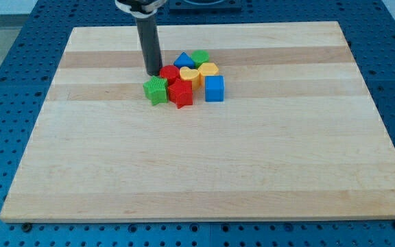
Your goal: Push red star towards bottom right of the board
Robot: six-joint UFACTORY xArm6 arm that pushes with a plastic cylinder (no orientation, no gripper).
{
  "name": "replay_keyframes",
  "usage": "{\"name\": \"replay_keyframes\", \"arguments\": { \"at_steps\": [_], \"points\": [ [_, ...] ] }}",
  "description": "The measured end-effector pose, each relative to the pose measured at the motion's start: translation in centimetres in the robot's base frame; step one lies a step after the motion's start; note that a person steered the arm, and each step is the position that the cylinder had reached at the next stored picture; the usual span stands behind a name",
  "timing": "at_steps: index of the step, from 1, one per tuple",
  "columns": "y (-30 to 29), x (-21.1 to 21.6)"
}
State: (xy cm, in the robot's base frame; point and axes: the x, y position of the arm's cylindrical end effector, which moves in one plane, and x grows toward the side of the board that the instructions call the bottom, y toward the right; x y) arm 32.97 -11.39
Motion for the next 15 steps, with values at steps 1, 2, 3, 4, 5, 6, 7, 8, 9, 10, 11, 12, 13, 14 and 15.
{"name": "replay_keyframes", "arguments": {
  "at_steps": [1, 2, 3, 4, 5, 6, 7, 8, 9, 10, 11, 12, 13, 14, 15],
  "points": [
    [-1.9, -1.6],
    [-1.8, -1.6],
    [-1.9, -1.6],
    [-1.9, 1.0],
    [-1.6, 3.2],
    [2.2, 4.9],
    [8.1, 7.3],
    [11.5, 9.4],
    [10.7, 9.4],
    [11.7, 9.9],
    [14.9, 12.2],
    [17.9, 13.8],
    [20.8, 15.5],
    [24.1, 18.2],
    [25.5, 21.0]
  ]
}}
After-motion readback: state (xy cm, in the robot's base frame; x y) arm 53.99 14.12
